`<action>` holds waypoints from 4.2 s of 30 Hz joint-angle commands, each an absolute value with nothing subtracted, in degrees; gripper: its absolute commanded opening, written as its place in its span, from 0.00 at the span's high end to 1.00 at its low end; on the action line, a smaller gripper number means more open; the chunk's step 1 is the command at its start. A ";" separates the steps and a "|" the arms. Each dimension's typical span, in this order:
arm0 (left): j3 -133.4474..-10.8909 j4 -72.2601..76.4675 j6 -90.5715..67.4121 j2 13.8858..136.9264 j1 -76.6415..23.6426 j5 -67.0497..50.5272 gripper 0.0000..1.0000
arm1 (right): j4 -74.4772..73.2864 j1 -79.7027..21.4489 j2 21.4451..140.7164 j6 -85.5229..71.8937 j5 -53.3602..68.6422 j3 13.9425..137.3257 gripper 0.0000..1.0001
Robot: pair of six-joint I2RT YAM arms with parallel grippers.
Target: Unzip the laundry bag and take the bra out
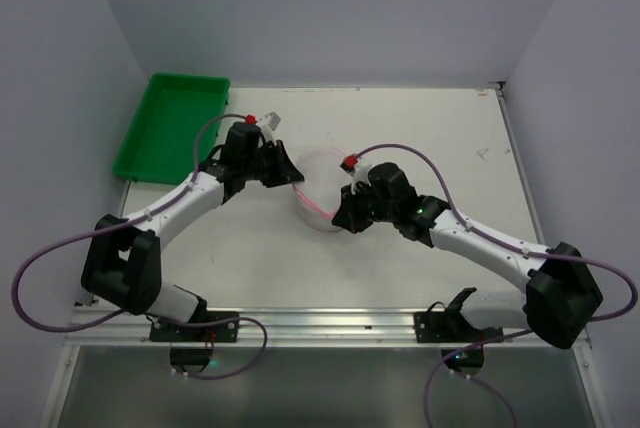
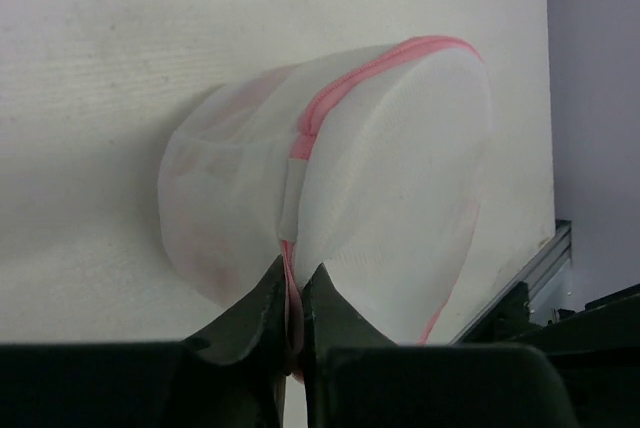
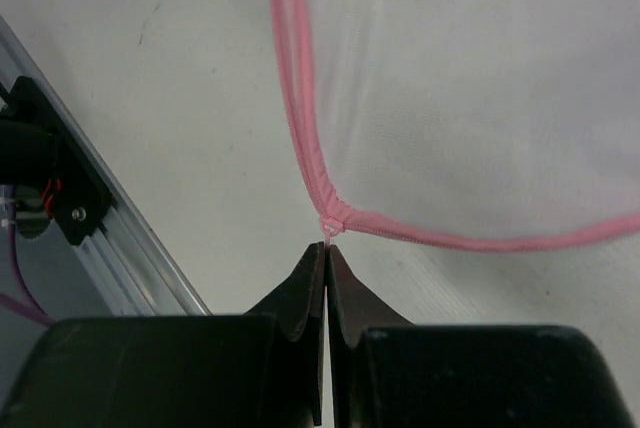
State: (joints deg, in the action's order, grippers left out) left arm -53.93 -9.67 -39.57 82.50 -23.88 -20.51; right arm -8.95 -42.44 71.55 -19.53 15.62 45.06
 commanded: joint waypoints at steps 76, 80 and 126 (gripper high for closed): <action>-51.77 -8.79 -51.42 76.90 -30.94 -12.48 0.88 | 8.70 -48.34 80.34 -36.21 12.83 49.40 1.00; -53.43 -11.50 -48.18 77.52 -30.67 -8.98 1.00 | 5.81 -48.25 77.27 -34.55 11.87 47.64 1.00; -55.38 -17.14 -47.37 76.91 -29.18 -8.53 1.00 | 2.12 -47.99 73.75 -33.49 12.50 45.01 1.00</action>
